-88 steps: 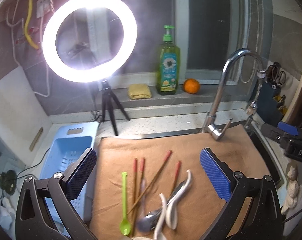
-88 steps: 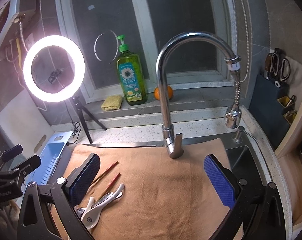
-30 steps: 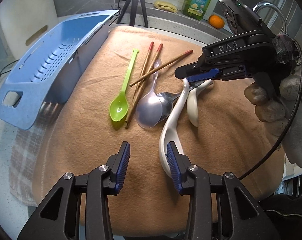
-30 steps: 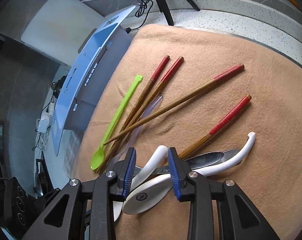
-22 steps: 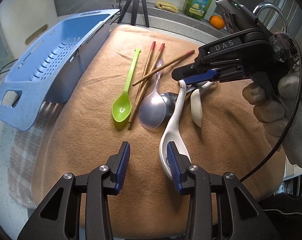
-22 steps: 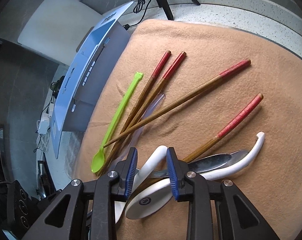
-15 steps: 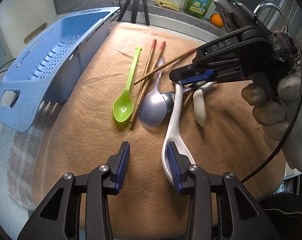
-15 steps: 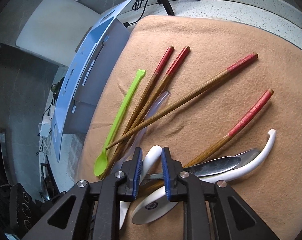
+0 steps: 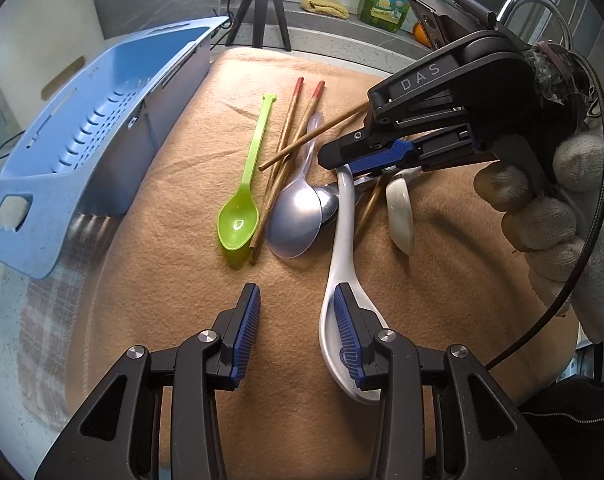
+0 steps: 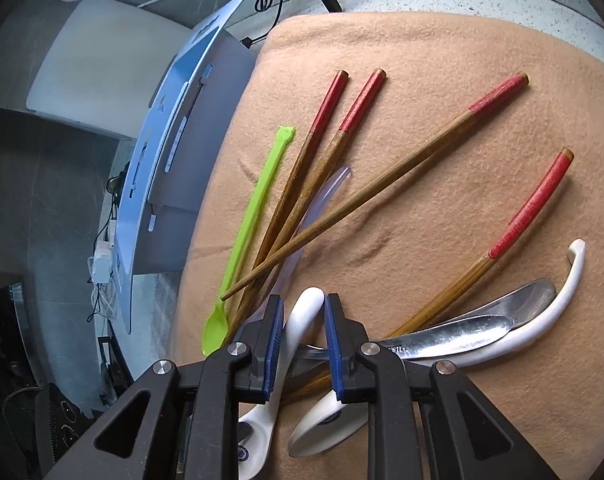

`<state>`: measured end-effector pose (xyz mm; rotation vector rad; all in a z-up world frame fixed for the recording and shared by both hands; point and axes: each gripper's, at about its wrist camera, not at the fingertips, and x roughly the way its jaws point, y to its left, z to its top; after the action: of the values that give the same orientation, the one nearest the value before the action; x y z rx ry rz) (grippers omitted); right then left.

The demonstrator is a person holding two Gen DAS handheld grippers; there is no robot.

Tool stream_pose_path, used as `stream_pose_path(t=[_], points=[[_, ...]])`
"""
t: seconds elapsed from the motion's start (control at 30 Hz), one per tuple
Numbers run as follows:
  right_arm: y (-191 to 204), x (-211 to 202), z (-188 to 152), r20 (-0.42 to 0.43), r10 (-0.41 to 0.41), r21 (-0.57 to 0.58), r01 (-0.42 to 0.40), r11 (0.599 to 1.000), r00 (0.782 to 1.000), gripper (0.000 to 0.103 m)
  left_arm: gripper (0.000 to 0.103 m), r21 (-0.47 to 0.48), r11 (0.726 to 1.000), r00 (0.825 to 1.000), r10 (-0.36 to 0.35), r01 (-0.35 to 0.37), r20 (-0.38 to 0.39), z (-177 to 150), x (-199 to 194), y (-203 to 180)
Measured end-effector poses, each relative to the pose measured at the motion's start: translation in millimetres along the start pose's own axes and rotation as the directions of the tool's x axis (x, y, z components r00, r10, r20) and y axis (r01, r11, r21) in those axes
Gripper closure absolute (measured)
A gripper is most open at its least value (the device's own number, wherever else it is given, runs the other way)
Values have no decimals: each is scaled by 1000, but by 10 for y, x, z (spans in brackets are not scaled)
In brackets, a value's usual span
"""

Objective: Organize utensils
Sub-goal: 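Close the left gripper on the white ceramic spoon handle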

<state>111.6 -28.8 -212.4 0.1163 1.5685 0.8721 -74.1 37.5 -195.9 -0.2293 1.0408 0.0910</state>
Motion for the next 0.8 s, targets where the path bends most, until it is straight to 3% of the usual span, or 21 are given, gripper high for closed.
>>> stream_pose_path(t=[0.07, 0.1, 0.13, 0.2, 0.37, 0.6, 0.8], points=[[-8, -4, 0, 3, 5, 11, -5, 1000, 1000, 85, 65, -3, 1000, 1000, 5, -5, -3, -5, -32, 9], [-14, -5, -1, 4, 9, 18, -9, 1000, 1000, 85, 59, -5, 1000, 1000, 3, -3, -8, 2, -36, 4], [-27, -11, -2, 5, 13, 26, -13, 1000, 1000, 85, 46, -8, 1000, 1000, -2, 1, -12, -8, -60, 3], [-55, -32, -11, 6, 18, 30, -18, 999, 1000, 86, 38, -1, 1000, 1000, -17, 17, -3, -48, -135, -24], [-58, -35, -14, 6, 17, 30, -17, 999, 1000, 86, 38, 60, 998, 999, -29, 30, -19, -176, -178, -191], [-40, -48, -9, 8, 4, 25, -4, 1000, 1000, 89, 39, 153, 988, 1000, 23, -19, -22, -194, -47, -392], [-19, -31, -12, 19, -6, 26, 6, 1000, 1000, 91, 38, 163, 987, 1000, 2, 0, -15, -208, -148, -405]])
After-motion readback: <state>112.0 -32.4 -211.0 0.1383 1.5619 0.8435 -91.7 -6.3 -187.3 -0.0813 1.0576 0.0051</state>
